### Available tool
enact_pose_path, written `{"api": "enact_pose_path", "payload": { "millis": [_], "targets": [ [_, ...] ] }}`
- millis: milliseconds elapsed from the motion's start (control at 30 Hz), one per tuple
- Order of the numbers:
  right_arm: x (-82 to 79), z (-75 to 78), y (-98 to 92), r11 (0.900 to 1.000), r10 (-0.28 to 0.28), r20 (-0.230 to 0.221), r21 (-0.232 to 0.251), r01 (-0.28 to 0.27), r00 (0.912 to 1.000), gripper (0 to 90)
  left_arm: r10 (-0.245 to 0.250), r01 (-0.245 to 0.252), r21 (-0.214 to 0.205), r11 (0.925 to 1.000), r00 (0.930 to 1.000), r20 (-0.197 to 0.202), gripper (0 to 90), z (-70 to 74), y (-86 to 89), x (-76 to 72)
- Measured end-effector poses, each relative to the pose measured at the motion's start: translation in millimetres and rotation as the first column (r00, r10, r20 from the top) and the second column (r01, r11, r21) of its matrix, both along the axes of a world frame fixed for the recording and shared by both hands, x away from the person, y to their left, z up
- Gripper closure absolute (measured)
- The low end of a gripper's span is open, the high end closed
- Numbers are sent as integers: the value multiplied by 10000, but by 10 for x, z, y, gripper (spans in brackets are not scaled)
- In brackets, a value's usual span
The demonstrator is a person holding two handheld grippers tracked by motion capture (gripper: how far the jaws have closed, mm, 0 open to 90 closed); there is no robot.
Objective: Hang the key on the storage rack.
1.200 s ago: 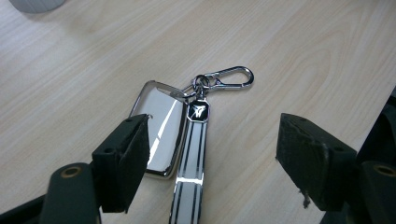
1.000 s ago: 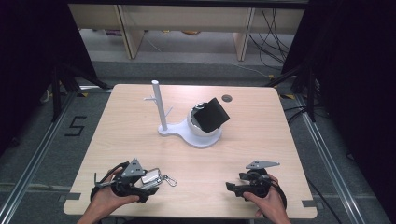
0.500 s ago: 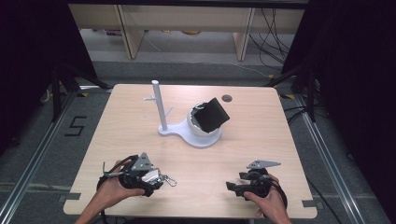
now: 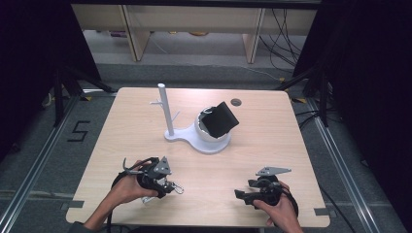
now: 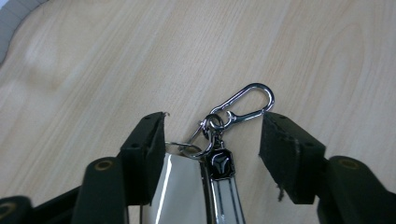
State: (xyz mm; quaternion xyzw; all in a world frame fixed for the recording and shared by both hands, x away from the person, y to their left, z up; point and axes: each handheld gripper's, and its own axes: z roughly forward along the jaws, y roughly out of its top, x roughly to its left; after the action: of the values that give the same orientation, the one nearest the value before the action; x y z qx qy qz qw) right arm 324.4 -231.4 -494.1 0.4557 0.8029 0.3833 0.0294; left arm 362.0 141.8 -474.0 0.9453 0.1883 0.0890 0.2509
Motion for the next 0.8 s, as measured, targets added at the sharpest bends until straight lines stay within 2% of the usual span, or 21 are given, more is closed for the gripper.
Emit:
{"api": "enact_pose_path", "payload": {
  "millis": [33, 67, 167, 200, 367, 433, 467, 500, 533, 667, 800],
  "targets": [
    [0, 0, 0, 10000, 0, 0, 0, 0, 10000, 259, 0, 0, 0, 10000, 10000, 0, 414, 0, 0, 0],
    [-1, 2, 6, 10000, 2, -91, 33, -2, 10000, 259, -119, 119, 214, 9997, 9999, -10, 418, 2, -29, 8],
    [3, -1, 5, 10000, -8, -78, 40, 8, 10000, 259, -174, 177, 313, 9994, 9998, -77, 416, -3, -66, 13],
    [1, 2, 5, 9999, 21, -125, 156, -19, 9999, 259, -305, 310, 588, 9978, 9995, -96, 423, 1, -96, 22],
    [6, 0, 0, 9999, 51, -89, 123, -50, 9999, 259, -574, 583, 918, 9941, 9983, -129, 433, -21, -162, 40],
    [3, 3, 4, 10000, -4, -33, 71, 5, 10000, 259, -697, 722, 1022, 9921, 9972, -282, 421, -30, -183, 51],
    [-8, 5, 5, 10000, 38, -126, 80, -37, 9999, 260, -852, 893, 1334, 9870, 9957, -359, 420, -39, -193, 66],
    [-4, 4, 5, 9999, 79, -33, 83, -79, 10000, 260, -735, 770, 1273, 9889, 9968, -323, 423, -57, -204, 61],
    [-1, 4, 10, 9999, 65, -45, 107, -65, 10000, 261, -919, 964, 1548, 9832, 9951, -360, 426, -48, -206, 76],
    [0, 0, 10, 9999, 113, -80, 111, -112, 9999, 262, -1039, 1095, 1637, 9804, 9937, -422, 436, -48, -233, 82],
    [0, 1, 8, 9999, 107, -96, 135, -106, 9999, 262, -1352, 1417, 1911, 9713, 9897, -467, 455, -40, -281, 104]
  ]
}}
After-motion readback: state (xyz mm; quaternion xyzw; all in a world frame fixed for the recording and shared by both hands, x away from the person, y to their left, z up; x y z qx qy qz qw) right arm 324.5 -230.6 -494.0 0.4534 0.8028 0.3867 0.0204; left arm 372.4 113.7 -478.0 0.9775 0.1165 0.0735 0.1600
